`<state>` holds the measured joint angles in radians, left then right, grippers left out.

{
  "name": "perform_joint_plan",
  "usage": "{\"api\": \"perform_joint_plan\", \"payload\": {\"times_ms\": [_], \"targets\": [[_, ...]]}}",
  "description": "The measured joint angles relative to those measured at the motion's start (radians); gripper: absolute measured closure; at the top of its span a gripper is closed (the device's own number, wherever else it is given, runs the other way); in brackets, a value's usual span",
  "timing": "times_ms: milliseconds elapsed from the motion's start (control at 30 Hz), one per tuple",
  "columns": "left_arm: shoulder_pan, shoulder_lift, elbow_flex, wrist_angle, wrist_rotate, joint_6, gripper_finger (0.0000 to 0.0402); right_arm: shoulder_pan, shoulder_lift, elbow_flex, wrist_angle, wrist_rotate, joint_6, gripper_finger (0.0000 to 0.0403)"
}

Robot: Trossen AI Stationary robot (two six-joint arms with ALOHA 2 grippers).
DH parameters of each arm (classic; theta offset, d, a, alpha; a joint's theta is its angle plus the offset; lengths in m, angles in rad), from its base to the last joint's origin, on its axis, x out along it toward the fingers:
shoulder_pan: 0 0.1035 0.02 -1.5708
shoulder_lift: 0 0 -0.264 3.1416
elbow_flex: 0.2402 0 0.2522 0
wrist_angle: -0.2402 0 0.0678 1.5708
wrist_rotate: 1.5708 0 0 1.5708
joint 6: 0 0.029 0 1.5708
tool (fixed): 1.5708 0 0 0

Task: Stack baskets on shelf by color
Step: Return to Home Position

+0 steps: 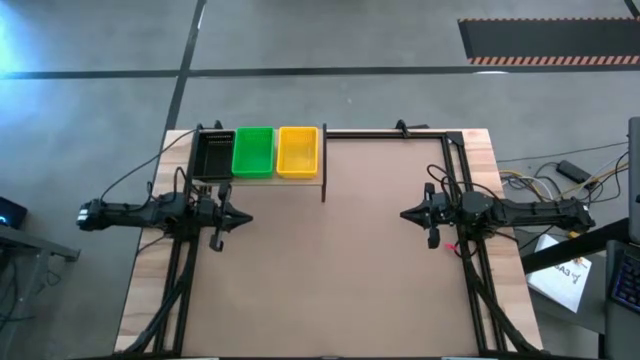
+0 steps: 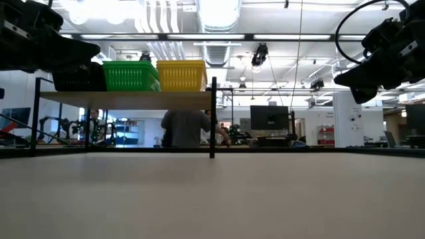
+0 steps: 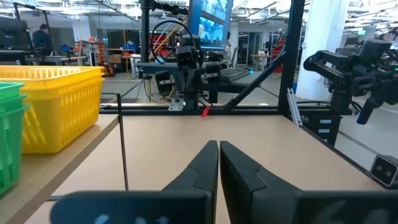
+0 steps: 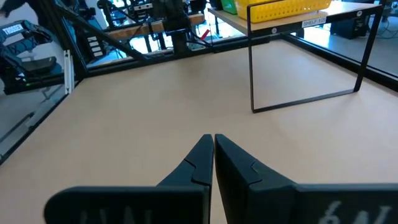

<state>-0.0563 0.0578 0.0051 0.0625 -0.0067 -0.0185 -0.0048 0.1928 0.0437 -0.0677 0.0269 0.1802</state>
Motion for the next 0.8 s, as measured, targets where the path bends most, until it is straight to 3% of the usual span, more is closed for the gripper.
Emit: {"api": "perform_joint_plan", "payload": {"times_ms": [467, 800], "targets": [[0.0, 0.0, -0.001, 0.001, 0.0, 0.0, 0.0402, 0.0, -0.002, 0.0, 0.0, 0.0, 0.0, 0.0394], [0.0, 0.0, -0.001, 0.001, 0.0, 0.0, 0.0402, 0.0, -0.081, 0.0, 0.0, 0.0, 0.0, 0.0394]]}}
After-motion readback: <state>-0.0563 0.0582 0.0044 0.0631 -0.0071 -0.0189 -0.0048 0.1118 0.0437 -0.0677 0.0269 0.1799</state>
